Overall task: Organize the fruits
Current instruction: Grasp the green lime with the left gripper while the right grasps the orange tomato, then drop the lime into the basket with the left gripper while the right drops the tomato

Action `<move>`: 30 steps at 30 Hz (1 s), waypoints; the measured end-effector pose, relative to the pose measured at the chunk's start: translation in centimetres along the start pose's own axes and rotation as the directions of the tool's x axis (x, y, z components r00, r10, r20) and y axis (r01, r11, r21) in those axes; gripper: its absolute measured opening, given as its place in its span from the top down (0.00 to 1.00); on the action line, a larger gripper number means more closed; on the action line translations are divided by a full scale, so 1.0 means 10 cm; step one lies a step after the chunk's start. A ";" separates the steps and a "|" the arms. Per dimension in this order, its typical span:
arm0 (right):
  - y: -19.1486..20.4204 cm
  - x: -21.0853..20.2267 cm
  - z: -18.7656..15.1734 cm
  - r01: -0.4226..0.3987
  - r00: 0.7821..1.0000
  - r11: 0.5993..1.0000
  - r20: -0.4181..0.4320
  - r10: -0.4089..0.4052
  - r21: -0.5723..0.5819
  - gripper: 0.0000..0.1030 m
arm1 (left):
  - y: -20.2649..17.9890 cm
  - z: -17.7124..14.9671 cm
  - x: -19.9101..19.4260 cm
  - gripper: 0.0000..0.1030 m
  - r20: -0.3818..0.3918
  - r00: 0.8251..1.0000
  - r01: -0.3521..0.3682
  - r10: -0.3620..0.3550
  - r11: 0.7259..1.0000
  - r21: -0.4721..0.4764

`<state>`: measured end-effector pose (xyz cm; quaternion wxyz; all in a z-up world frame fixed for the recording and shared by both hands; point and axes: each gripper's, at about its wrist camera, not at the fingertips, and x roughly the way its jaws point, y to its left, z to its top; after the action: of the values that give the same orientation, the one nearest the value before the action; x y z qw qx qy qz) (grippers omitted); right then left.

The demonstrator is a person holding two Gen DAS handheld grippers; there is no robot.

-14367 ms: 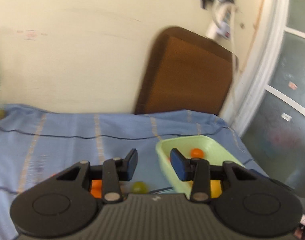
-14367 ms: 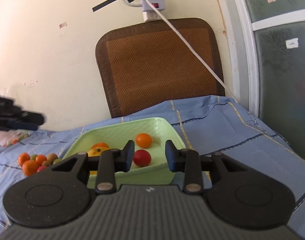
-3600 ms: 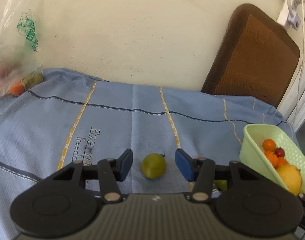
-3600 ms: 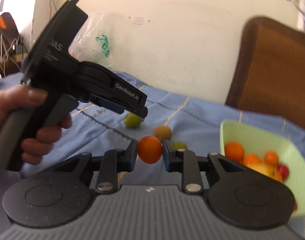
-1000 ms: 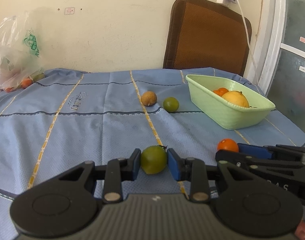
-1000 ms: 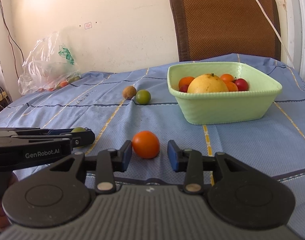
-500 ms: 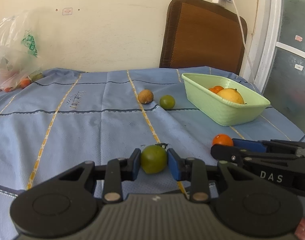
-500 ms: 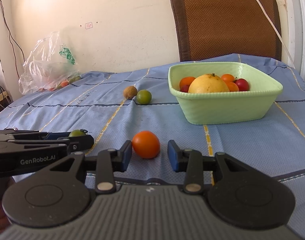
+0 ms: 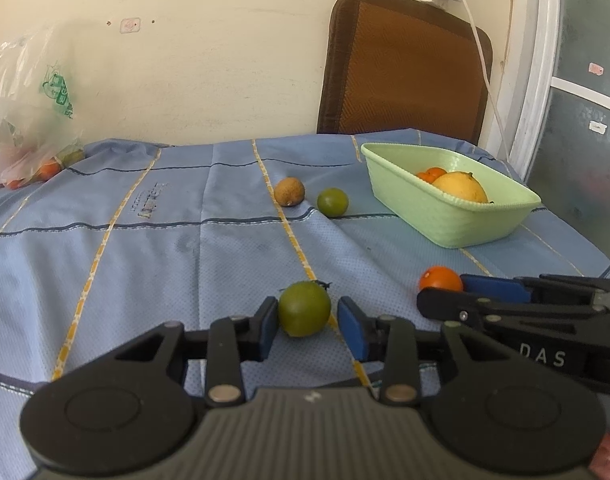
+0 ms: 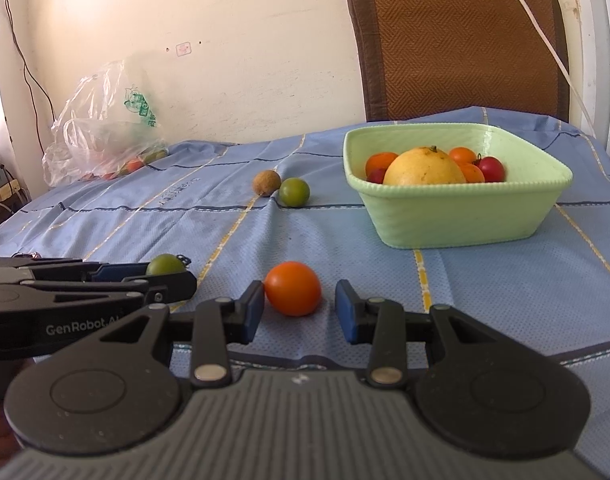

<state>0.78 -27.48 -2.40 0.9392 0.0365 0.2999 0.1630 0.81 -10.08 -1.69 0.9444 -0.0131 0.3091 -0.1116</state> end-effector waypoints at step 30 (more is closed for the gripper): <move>0.04 0.03 0.02 -0.020 1.000 0.999 -0.015 0.019 -0.045 0.68 | 0.05 0.02 -0.01 0.73 -0.002 0.999 0.041 -0.041 0.999 -0.029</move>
<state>1.03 -27.02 -2.33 0.9360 0.0171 0.3025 0.1790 0.93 -9.58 -1.51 0.9413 -0.0328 0.3114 -0.1264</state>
